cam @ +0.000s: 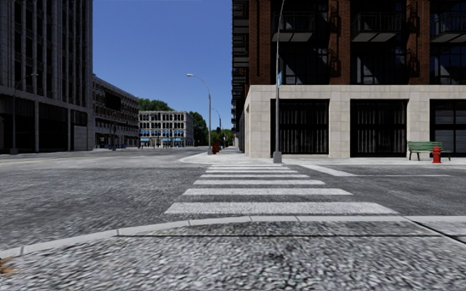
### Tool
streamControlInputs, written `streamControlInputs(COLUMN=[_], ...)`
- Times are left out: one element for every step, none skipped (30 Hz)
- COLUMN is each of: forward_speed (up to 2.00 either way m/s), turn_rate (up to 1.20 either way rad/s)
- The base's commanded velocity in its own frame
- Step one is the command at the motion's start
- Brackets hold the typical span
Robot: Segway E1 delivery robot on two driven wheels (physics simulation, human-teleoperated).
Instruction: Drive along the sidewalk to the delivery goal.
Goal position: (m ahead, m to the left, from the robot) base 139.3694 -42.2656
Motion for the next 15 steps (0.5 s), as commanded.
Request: streamControlInputs(forward_speed=[2.0,2.0,2.0,2.0,2.0,2.0,2.0,2.0,2.0,2.0,2.0,2.0,2.0,2.0,2.0], turn_rate=[0.0,0.0,0.0,0.0,0.0,0.0,0.0,0.0,0.0,0.0,0.0,0.0,0.0,0.0,0.0])
